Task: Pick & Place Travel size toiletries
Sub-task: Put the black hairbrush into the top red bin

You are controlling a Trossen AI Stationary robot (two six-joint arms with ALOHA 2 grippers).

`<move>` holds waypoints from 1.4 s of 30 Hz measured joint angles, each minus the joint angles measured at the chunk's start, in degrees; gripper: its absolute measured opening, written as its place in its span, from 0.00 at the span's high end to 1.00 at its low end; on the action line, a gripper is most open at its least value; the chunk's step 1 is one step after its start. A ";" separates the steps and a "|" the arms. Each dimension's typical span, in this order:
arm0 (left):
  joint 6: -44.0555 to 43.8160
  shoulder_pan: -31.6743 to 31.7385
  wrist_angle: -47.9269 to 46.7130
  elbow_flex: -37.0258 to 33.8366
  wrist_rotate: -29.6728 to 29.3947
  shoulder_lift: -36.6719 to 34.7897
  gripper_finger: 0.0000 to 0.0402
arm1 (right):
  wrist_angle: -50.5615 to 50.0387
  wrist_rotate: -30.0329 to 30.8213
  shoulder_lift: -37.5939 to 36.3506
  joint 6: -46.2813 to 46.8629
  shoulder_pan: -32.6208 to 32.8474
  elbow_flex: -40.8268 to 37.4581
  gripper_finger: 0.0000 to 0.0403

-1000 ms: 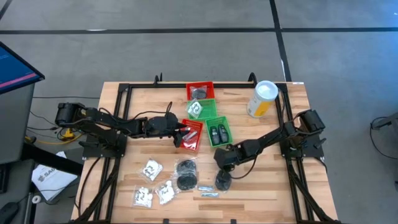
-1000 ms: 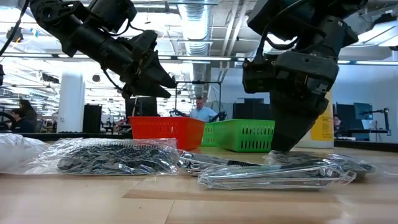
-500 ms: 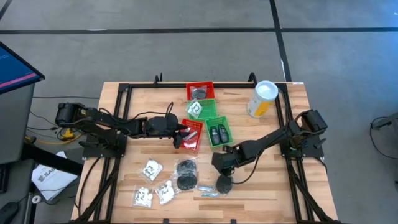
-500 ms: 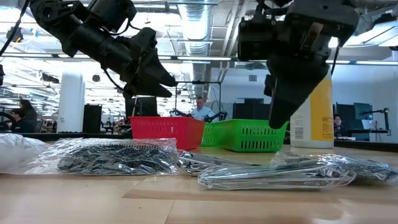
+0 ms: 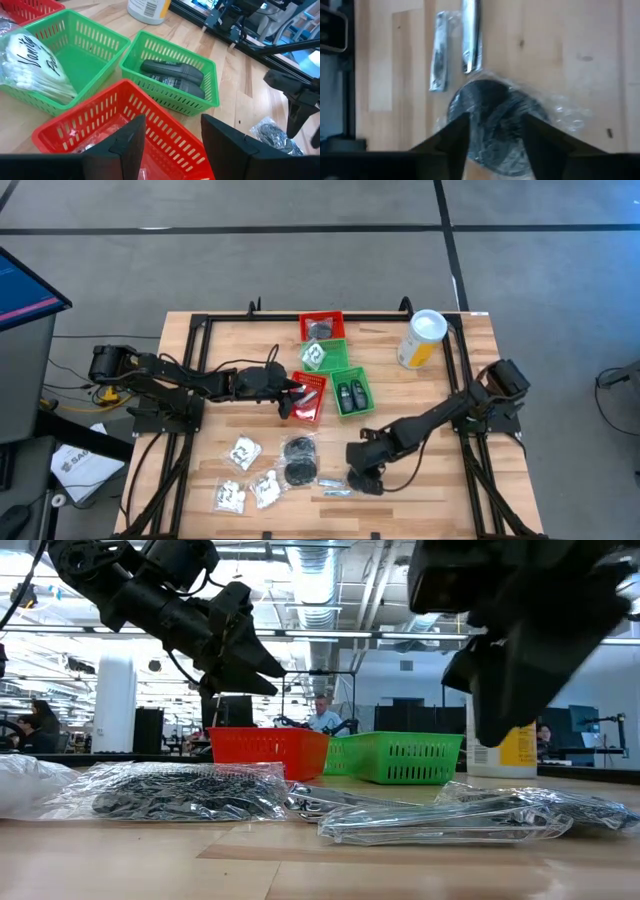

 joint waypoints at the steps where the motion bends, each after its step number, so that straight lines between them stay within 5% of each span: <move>1: 0.00 0.01 0.03 0.00 0.00 0.00 0.55 | -0.02 0.01 0.00 -0.08 0.31 0.00 0.55; 10: -0.02 0.01 0.08 0.00 0.00 0.00 0.55 | -0.01 0.27 -0.02 -1.95 1.28 0.00 0.21; 20: -0.02 -0.01 0.43 0.00 -0.02 0.00 0.55 | -1.05 0.46 2.88 -4.22 1.43 -0.56 0.06; 33: -0.02 0.01 1.70 -0.02 -0.02 0.00 0.55 | -0.01 2.11 7.34 -5.10 0.75 -0.17 0.05; 42: -0.02 -0.01 1.71 -0.02 -0.02 0.00 0.55 | -0.52 1.83 7.48 -5.01 0.23 -0.06 0.26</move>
